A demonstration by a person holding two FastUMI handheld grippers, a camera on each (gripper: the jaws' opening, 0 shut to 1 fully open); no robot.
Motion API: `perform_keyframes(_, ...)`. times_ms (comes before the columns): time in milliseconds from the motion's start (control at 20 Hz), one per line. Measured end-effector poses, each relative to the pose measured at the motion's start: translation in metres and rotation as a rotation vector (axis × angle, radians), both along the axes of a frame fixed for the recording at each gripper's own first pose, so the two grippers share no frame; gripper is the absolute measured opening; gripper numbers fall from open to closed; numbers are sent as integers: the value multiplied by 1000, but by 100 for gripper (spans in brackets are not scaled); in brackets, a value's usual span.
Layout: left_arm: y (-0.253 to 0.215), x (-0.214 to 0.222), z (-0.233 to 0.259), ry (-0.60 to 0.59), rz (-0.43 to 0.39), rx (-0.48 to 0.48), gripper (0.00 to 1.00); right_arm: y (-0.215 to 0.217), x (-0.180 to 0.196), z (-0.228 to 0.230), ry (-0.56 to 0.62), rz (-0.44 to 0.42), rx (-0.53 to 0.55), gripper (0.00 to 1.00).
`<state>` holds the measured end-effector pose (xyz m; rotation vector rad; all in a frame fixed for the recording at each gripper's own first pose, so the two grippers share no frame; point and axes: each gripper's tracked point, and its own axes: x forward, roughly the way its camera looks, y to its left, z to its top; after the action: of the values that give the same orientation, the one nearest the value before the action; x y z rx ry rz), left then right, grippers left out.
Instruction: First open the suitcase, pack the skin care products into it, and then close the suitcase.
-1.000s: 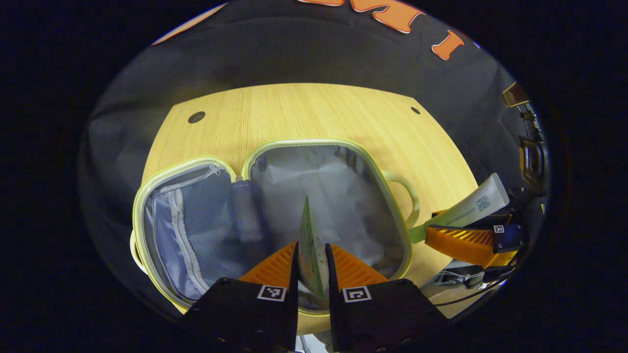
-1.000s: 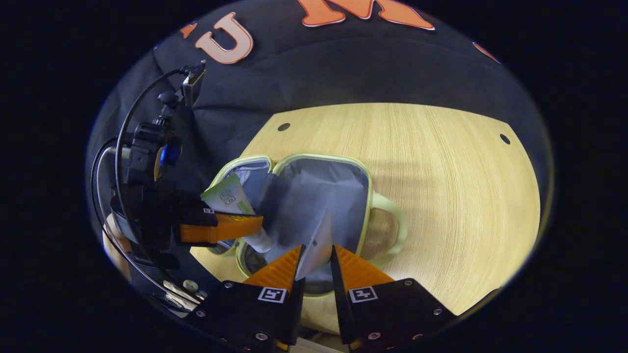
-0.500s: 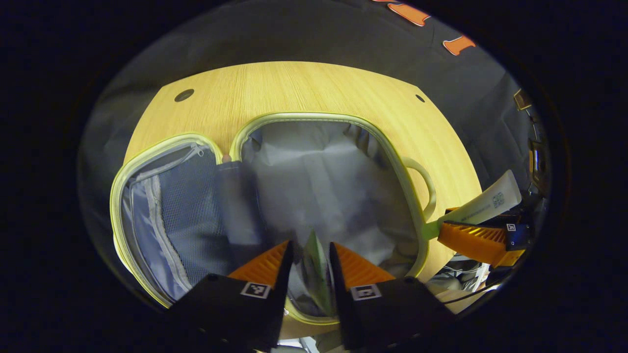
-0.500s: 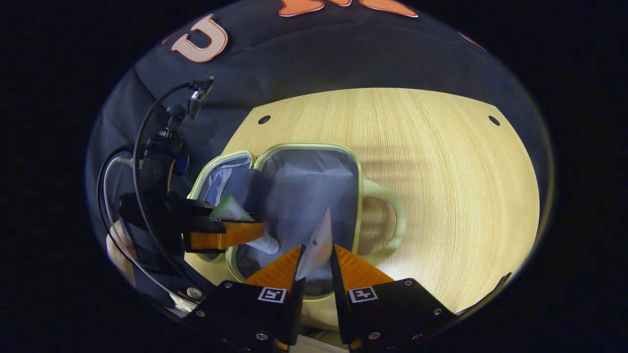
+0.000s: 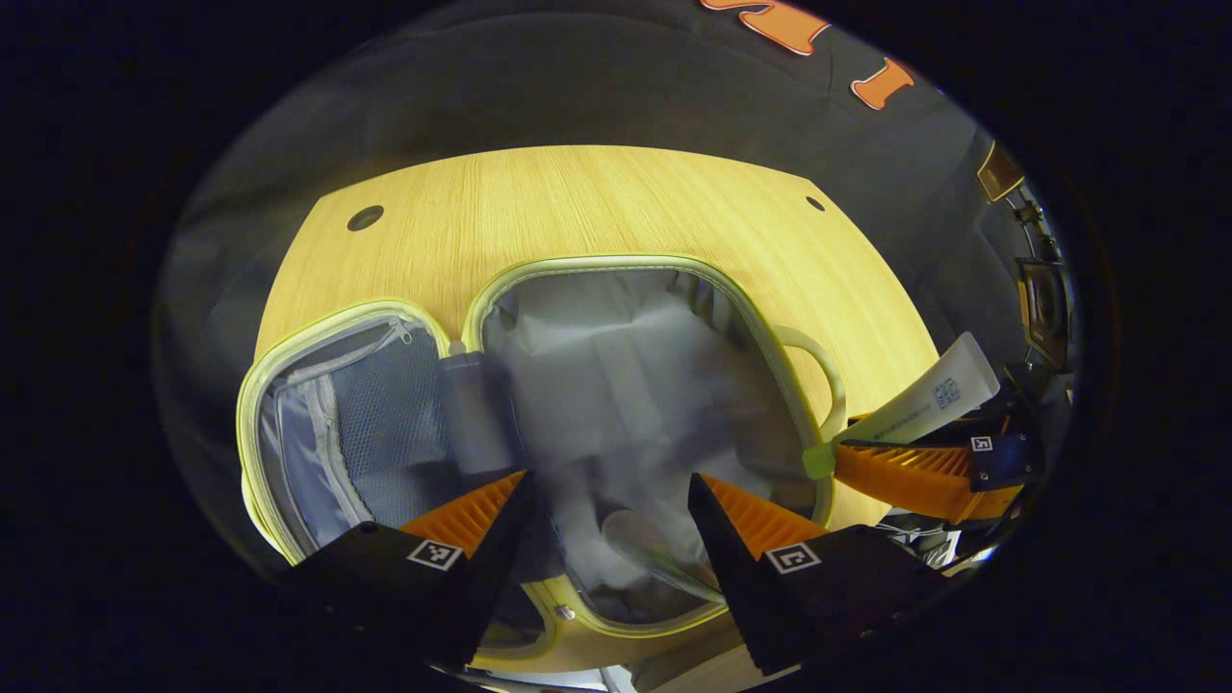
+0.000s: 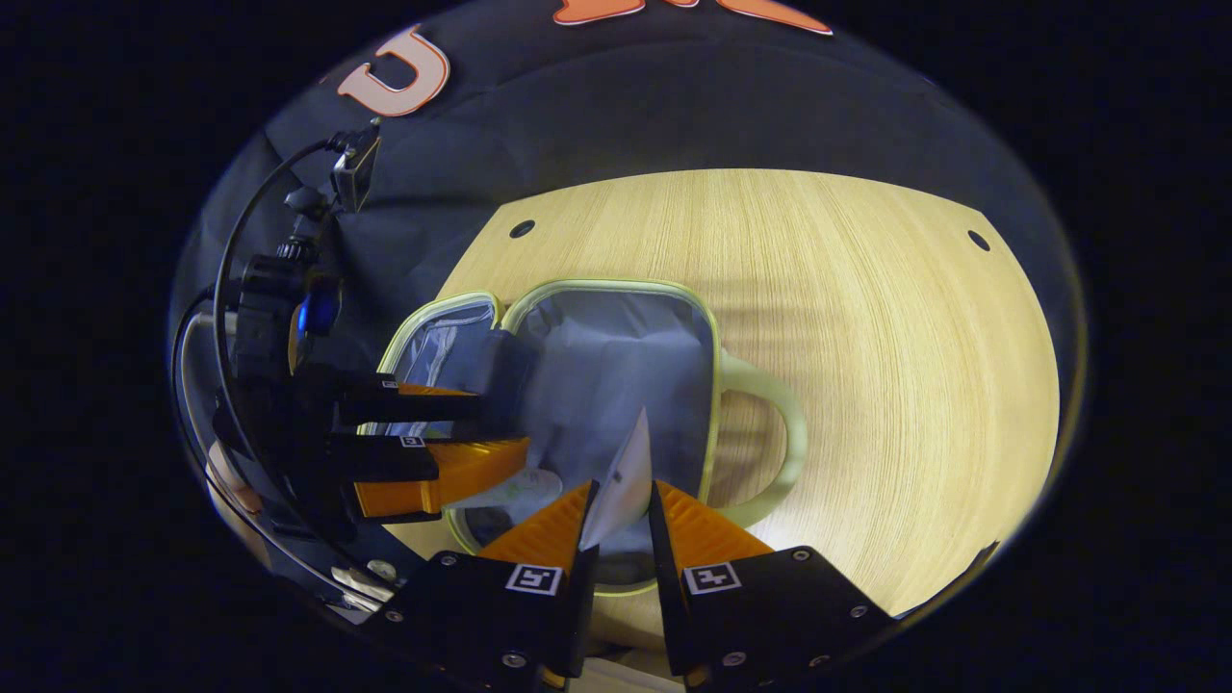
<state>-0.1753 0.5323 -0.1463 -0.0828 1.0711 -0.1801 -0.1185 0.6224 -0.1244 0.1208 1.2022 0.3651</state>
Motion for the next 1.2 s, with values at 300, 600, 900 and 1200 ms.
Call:
perform_keyframes(300,13,29,0,-127,19,47,99,0,-2,-1,-8,18,-11,33)
perform_keyframes(600,17,64,44,-343,-64,184,98,-2,-7,1,-13,17,-13,33)
perform_keyframes(900,-11,-18,94,-457,-77,168,98,-9,-15,0,-19,41,-15,33)
perform_keyframes(1200,-34,-66,50,-307,6,25,98,-8,-26,-4,-4,80,-18,32)
